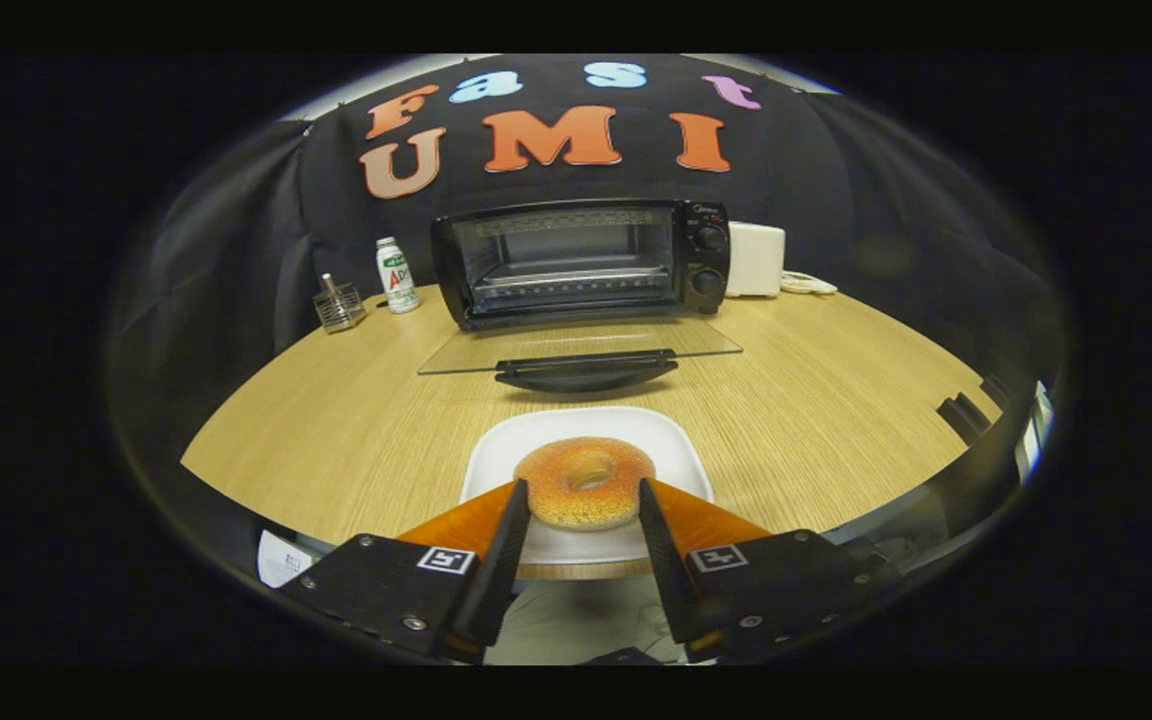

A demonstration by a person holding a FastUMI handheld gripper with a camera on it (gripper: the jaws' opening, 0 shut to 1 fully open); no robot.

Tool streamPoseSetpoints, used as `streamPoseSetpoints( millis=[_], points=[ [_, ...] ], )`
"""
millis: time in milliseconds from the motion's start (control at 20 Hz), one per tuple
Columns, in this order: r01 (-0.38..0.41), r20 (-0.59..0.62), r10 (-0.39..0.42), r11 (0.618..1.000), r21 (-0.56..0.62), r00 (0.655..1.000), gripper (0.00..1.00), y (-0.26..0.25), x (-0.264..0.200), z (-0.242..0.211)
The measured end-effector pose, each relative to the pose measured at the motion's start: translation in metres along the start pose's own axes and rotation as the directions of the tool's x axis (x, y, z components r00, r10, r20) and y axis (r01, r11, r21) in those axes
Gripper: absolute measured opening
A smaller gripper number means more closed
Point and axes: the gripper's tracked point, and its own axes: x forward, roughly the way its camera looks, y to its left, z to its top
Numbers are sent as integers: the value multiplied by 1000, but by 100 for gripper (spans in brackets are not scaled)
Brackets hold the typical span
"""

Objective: Open the toaster oven, put the food inside, and close the toaster oven door.

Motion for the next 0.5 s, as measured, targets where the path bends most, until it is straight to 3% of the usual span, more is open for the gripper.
streamPoseSetpoints(
  millis=[250, 500],
  points=[
    [-57, 58, 55, 998, 29, 997, 55, 15, 2, 37],
    [-99, 143, 92, 994, 42, 985, 55, 30, 16, 91]
  ],
)
